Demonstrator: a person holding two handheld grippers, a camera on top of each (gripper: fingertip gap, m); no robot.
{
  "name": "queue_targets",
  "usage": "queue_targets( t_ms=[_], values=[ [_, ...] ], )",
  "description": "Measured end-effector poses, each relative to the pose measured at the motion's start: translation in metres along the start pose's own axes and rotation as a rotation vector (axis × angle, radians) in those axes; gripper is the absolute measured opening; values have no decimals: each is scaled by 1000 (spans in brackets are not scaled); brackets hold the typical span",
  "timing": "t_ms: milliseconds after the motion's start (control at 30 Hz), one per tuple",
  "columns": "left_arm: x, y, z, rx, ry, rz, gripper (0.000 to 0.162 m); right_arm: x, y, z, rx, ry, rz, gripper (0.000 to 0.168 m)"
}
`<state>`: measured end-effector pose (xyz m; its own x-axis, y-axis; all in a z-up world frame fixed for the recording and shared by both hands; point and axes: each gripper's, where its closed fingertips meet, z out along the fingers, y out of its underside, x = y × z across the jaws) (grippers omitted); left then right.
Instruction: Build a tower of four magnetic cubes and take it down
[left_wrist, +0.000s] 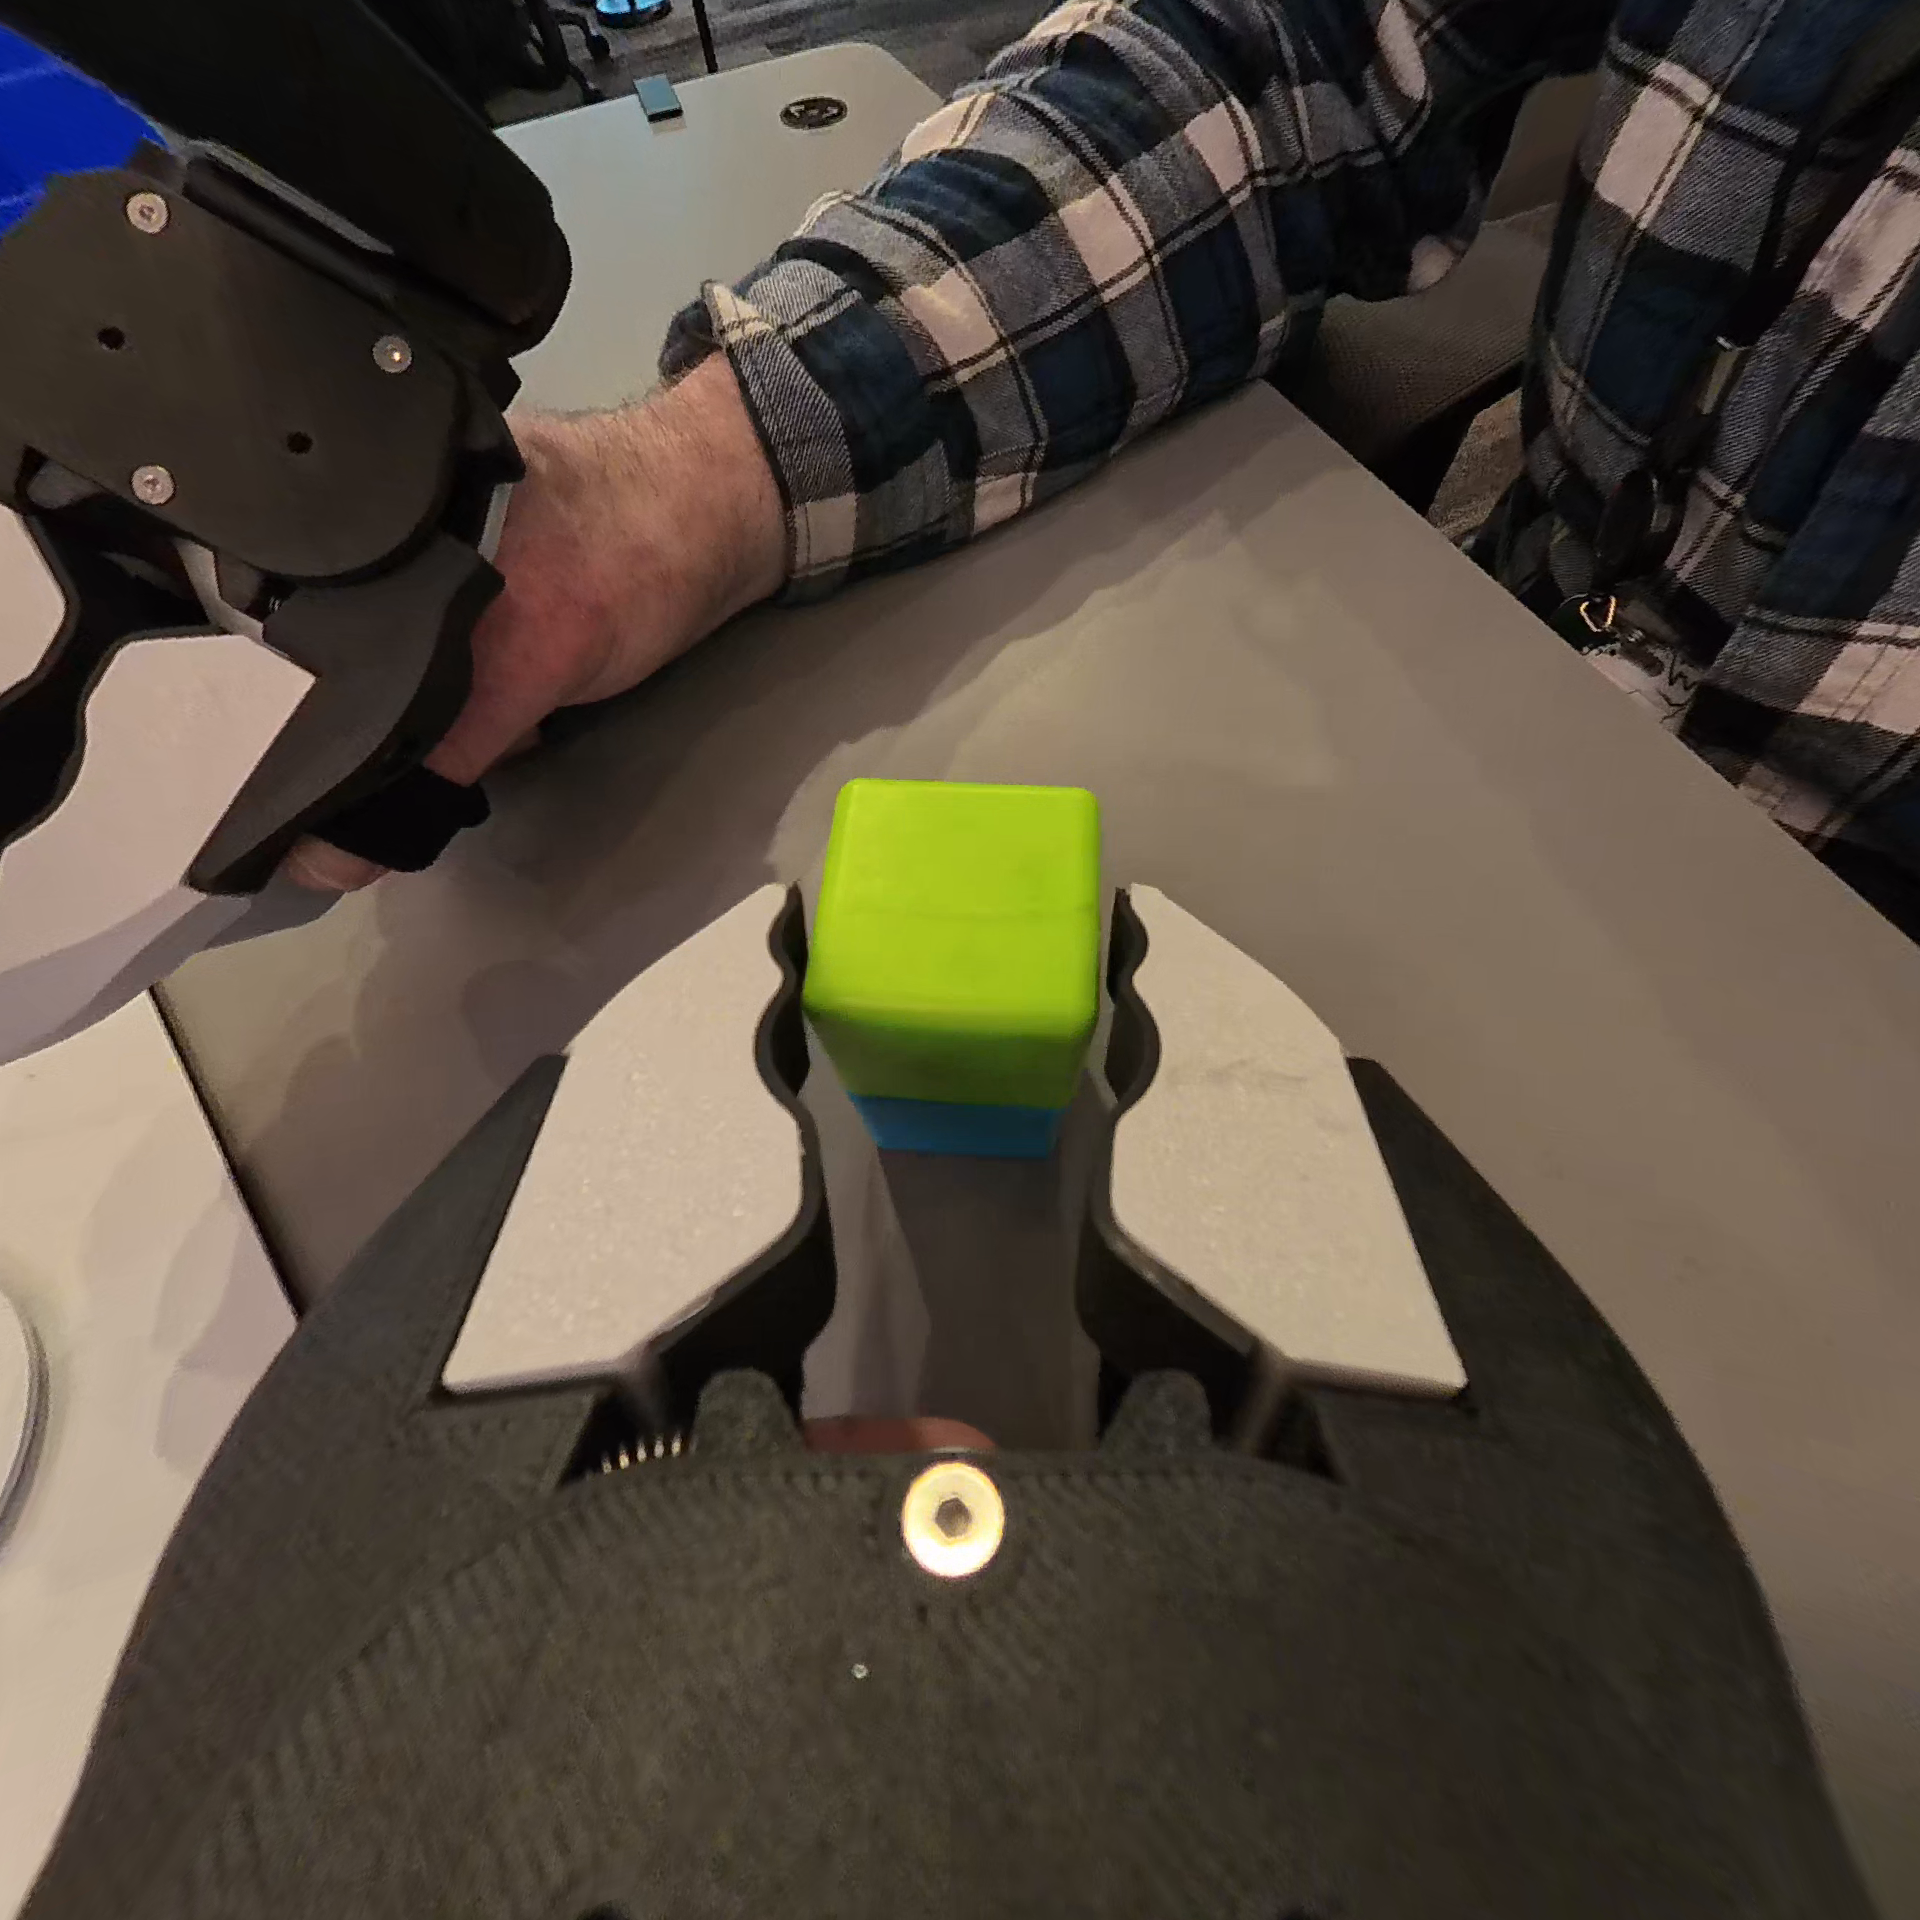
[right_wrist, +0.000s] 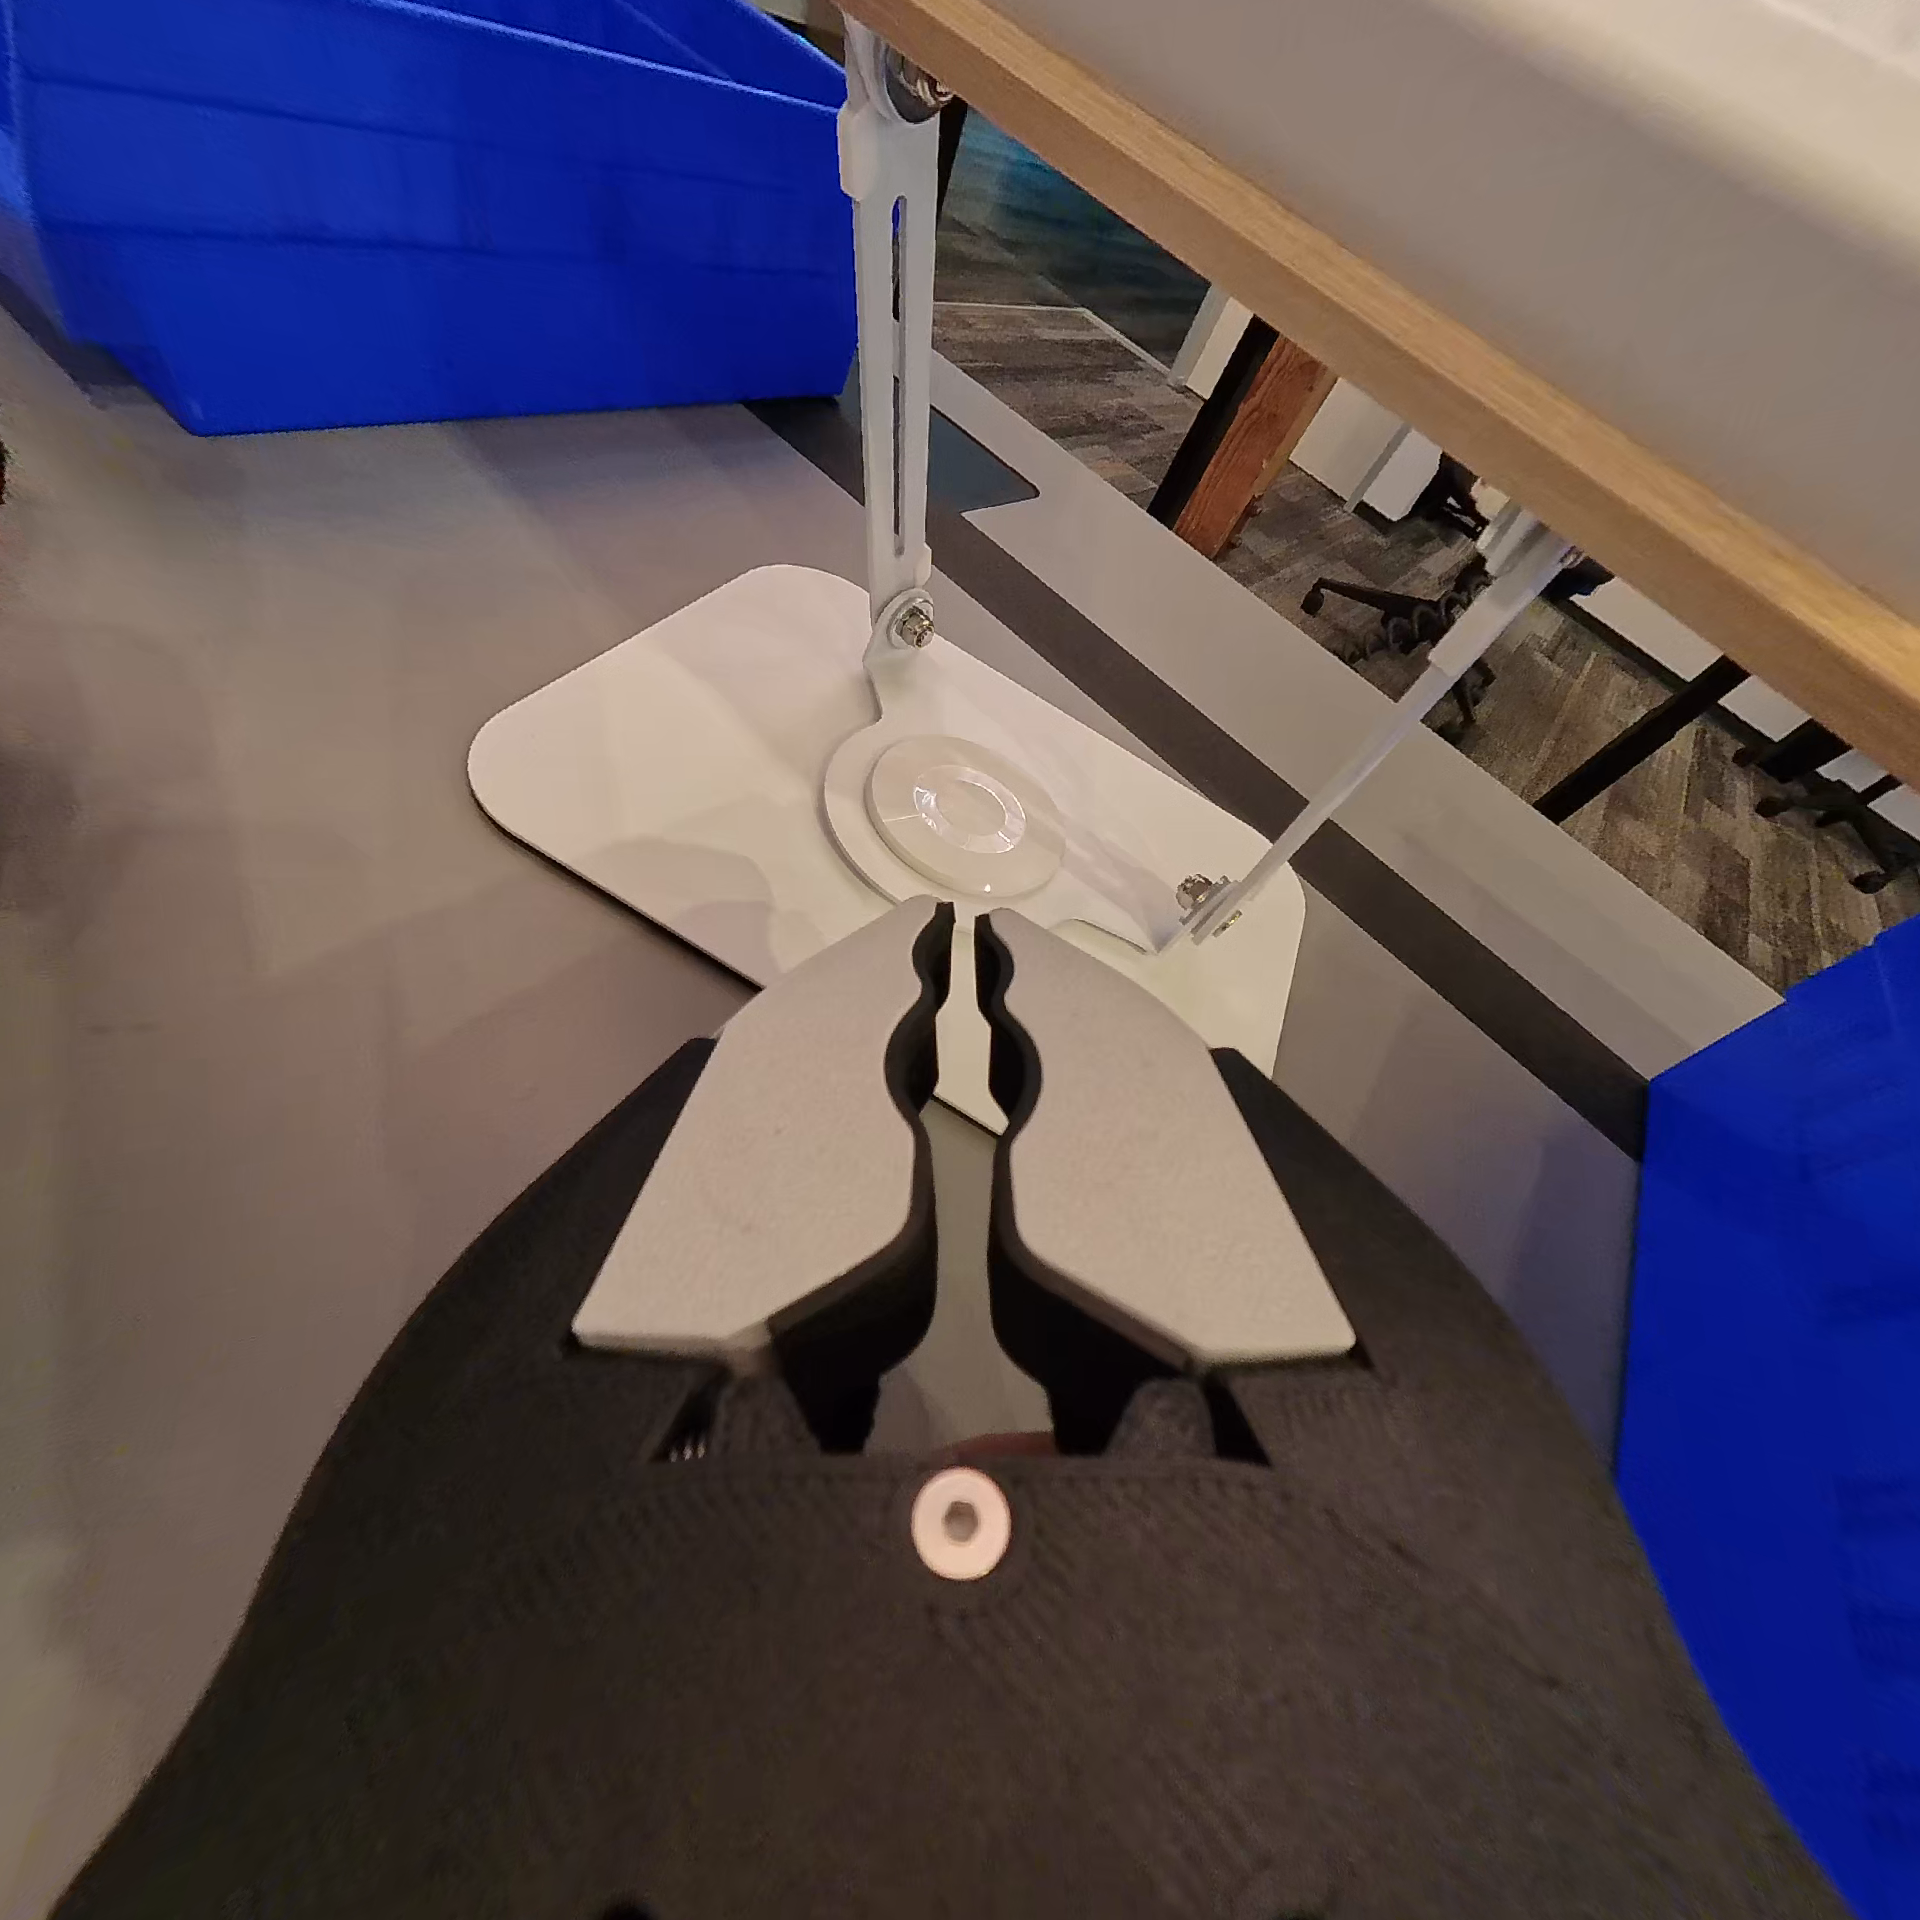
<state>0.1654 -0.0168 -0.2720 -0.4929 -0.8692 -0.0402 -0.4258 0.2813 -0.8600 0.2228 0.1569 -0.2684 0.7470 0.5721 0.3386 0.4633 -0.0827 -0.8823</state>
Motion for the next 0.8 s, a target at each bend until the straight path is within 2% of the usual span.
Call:
queue_targets(
  t_ms=[133, 267, 367, 500, 633, 800],
  values=[
    [-2, -2, -6, 2, -15, -8, 61, 0, 0, 0, 1, 0, 1, 4],
    [-2, -7, -35, -59, -63, -67, 74, 0, 0, 0, 3, 0, 3, 4],
    [0, -21, -81, -92, -196, -32, 75, 0, 0, 0, 3, 0, 4, 4],
    [-24, -18, -173, -247, -515, -22, 70, 0, 0, 0, 0, 0, -2, 4],
    [-61, 13, -256, -446, -731, -98, 65, 0, 0, 0, -1, 0, -4, 4],
    [-104, 72, -296, -611, -746, -229, 66, -1, 0, 1, -2, -1, -6, 4]
  ],
)
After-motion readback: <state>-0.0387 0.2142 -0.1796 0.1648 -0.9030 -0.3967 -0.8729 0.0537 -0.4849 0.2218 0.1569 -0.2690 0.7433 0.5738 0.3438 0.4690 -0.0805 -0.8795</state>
